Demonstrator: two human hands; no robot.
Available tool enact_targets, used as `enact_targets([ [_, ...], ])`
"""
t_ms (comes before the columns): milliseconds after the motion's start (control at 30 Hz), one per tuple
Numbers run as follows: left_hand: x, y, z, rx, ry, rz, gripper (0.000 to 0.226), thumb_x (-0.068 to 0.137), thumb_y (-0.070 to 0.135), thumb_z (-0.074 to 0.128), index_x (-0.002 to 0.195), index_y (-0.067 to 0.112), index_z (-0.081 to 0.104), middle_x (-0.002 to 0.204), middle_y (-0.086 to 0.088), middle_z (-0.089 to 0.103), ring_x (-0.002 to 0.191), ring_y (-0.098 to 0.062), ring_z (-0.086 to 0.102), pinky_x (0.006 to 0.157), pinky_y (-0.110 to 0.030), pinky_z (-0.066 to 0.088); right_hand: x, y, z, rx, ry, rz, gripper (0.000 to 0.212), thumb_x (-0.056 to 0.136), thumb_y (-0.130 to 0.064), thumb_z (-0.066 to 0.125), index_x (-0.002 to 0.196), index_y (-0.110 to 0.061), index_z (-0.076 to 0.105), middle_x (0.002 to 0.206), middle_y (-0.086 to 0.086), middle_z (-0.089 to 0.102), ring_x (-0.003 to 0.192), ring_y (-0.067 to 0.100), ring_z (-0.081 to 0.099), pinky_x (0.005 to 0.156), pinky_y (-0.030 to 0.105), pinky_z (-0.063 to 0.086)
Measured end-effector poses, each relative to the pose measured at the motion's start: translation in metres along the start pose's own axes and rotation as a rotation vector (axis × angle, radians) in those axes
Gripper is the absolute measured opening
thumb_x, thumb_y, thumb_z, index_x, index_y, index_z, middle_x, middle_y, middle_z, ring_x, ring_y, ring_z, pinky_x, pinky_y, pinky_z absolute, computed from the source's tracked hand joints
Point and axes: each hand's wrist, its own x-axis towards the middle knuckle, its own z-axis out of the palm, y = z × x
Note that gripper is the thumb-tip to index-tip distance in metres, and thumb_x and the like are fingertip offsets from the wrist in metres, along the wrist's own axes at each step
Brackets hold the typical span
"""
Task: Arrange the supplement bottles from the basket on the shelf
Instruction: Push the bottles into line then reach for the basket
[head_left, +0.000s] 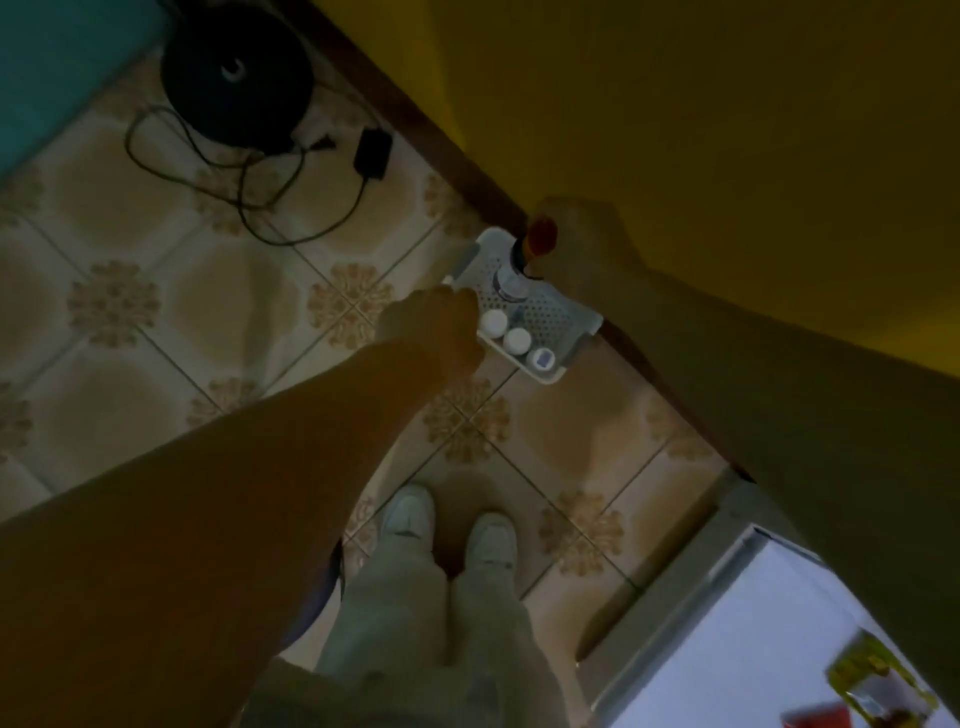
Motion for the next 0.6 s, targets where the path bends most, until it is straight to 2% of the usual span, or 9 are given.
enact_targets([
  [67, 0.041, -0.014, 0.029, 0.037, 0.020, -0.014, 0.038, 0.094, 0.033, 0.050, 0.124, 0.011, 0.043, 0.120, -0.011, 0.049, 0.112, -0.029, 0.051, 0.079, -0.037, 0.043, 0.034, 0.013, 0.032, 0.010, 0.012, -0.062, 0.020, 0.096, -0.011, 0.050, 0.107, 0.003, 0.059, 0.112, 0.030, 0.056, 0.095, 0.040, 0.053, 0.085, 0.049, 0.043],
  [167, 0.089, -0.037, 0.071, 0.047, 0.015, -0.024, 0.038, 0.094, 0.032, 0.049, 0.125, 0.011, 0.042, 0.118, -0.011, 0.049, 0.109, -0.030, 0.052, 0.074, -0.036, 0.040, 0.075, 0.021, 0.092, -0.051, -0.014, -0.085, 0.014, 0.098, -0.012, 0.046, 0.096, -0.006, 0.059, 0.090, 0.022, 0.053, 0.078, 0.029, 0.049, 0.078, 0.033, 0.040],
  [200, 0.105, -0.044, 0.084, 0.049, 0.008, -0.034, 0.039, 0.094, 0.032, 0.048, 0.126, 0.011, 0.041, 0.118, -0.010, 0.049, 0.109, -0.030, 0.052, 0.073, -0.035, 0.039, 0.091, 0.024, 0.113, -0.046, -0.028, -0.077, 0.015, 0.098, -0.012, 0.046, 0.095, -0.006, 0.060, 0.093, 0.021, 0.055, 0.081, 0.028, 0.053, 0.078, 0.031, 0.038],
  [267, 0.133, -0.054, 0.106, 0.080, 0.019, -0.029, 0.040, 0.094, 0.033, 0.048, 0.127, 0.012, 0.041, 0.120, -0.011, 0.049, 0.111, -0.030, 0.052, 0.073, -0.036, 0.038, 0.120, 0.031, 0.151, -0.007, -0.054, -0.062, 0.023, 0.097, -0.014, 0.045, 0.110, -0.002, 0.060, 0.114, 0.016, 0.059, 0.107, 0.028, 0.057, 0.088, 0.031, 0.039],
  [300, 0.146, -0.058, 0.116, 0.088, 0.022, -0.026, 0.040, 0.094, 0.034, 0.049, 0.126, 0.011, 0.042, 0.120, -0.011, 0.049, 0.111, -0.031, 0.051, 0.073, -0.035, 0.037, 0.130, 0.035, 0.166, -0.019, -0.053, -0.055, 0.027, 0.096, -0.015, 0.046, 0.114, -0.002, 0.060, 0.119, 0.014, 0.060, 0.113, 0.028, 0.056, 0.090, 0.030, 0.040],
  [400, 0.176, -0.064, 0.138, 0.105, 0.032, -0.028, 0.042, 0.094, 0.035, 0.049, 0.128, 0.010, 0.041, 0.121, -0.012, 0.049, 0.112, -0.030, 0.051, 0.072, -0.035, 0.035, 0.146, 0.050, 0.199, -0.101, -0.083, -0.074, 0.027, 0.093, -0.014, 0.049, 0.114, -0.001, 0.061, 0.116, 0.016, 0.062, 0.110, 0.032, 0.057, 0.088, 0.035, 0.044],
  [500, 0.196, -0.066, 0.155, 0.113, 0.044, -0.030, 0.043, 0.095, 0.033, 0.048, 0.131, 0.012, 0.040, 0.121, -0.010, 0.049, 0.112, -0.028, 0.051, 0.071, -0.034, 0.036, 0.157, 0.057, 0.223, -0.174, -0.050, -0.115, 0.031, 0.094, -0.015, 0.051, 0.123, -0.004, 0.053, 0.127, 0.019, 0.054, 0.118, 0.031, 0.051, 0.095, 0.035, 0.039],
  [600, 0.200, -0.066, 0.160, 0.112, 0.033, -0.056, 0.041, 0.094, 0.032, 0.049, 0.130, 0.012, 0.042, 0.117, -0.010, 0.050, 0.108, -0.028, 0.053, 0.067, -0.034, 0.036, 0.161, 0.056, 0.237, -0.249, -0.091, -0.142, 0.038, 0.094, -0.017, 0.052, 0.131, -0.009, 0.046, 0.135, 0.018, 0.047, 0.123, 0.030, 0.045, 0.100, 0.035, 0.036],
])
